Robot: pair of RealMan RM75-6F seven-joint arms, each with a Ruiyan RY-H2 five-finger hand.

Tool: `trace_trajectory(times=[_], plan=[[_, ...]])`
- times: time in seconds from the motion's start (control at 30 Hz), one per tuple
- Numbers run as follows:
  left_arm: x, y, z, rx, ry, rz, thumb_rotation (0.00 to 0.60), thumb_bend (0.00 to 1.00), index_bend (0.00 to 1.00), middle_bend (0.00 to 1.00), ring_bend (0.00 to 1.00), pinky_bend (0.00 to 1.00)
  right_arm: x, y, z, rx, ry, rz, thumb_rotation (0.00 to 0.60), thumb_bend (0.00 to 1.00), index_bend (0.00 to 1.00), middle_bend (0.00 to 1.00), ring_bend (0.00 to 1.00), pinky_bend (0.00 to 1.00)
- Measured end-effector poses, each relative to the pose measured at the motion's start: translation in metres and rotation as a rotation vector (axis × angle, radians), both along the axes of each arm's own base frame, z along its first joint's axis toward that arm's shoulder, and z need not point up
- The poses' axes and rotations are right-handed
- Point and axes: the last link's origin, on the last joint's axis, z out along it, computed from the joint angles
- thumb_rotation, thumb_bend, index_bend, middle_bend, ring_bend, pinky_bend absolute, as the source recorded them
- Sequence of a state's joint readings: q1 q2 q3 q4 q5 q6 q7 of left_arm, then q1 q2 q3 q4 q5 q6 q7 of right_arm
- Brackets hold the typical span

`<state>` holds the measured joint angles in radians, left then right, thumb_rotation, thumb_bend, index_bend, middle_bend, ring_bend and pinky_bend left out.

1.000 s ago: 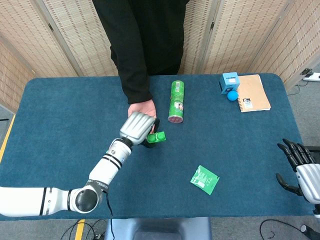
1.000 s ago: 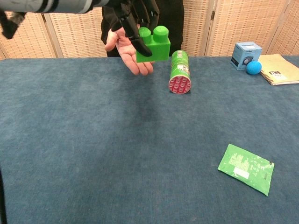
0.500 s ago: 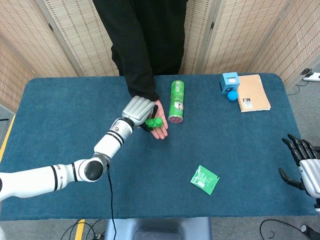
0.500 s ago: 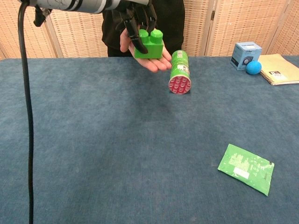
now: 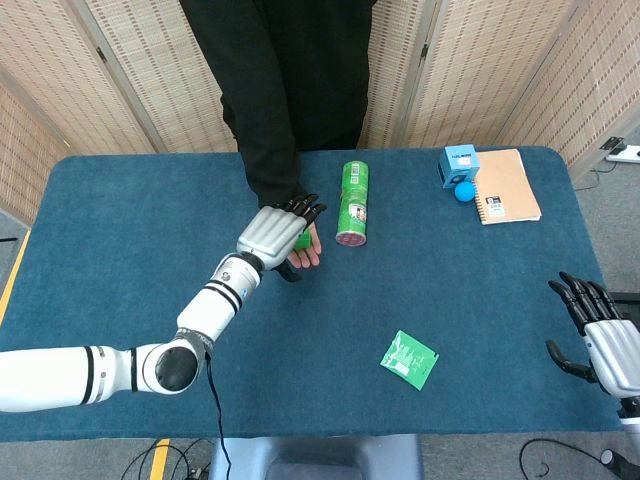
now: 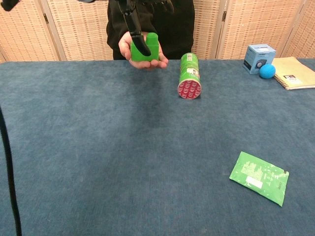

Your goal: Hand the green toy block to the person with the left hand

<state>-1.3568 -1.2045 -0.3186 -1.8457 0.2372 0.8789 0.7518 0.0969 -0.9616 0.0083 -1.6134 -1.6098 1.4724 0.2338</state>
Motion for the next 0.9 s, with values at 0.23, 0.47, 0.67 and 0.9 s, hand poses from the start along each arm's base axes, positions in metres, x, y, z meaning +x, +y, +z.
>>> trace_trajectory(times=[0.23, 0.47, 0.67, 0.9], plan=[[-0.029, -0.058, 0.019, 0.073, 0.039, 0.021, 0.6, 0.14, 0.0, 0.0, 0.01, 0.24, 0.002, 0.01, -0.003, 0.031, 0.008, 0.029, 0.6, 0.32, 0.0, 0.0, 0.0, 0.0], [-0.109, -0.099, 0.044, 0.302, 0.083, -0.033, 0.6, 0.14, 0.0, 0.0, 0.01, 0.23, 0.004, 0.012, -0.007, 0.023, 0.032, 0.032, 0.6, 0.32, 0.0, 0.0, 0.0, 0.0], [-0.213, -0.164, 0.069, 0.513, -0.011, 0.002, 0.6, 0.14, 0.0, 0.0, 0.01, 0.22, 0.005, 0.008, -0.021, 0.028, 0.098, 0.018, 0.6, 0.32, 0.0, 0.0, 0.0, 0.0], [-0.308, -0.225, 0.077, 0.596, -0.091, 0.056, 0.6, 0.14, 0.0, 0.0, 0.01, 0.22, 0.007, -0.004, -0.035, 0.017, 0.126, -0.02, 0.6, 0.32, 0.0, 0.0, 0.0, 0.0]])
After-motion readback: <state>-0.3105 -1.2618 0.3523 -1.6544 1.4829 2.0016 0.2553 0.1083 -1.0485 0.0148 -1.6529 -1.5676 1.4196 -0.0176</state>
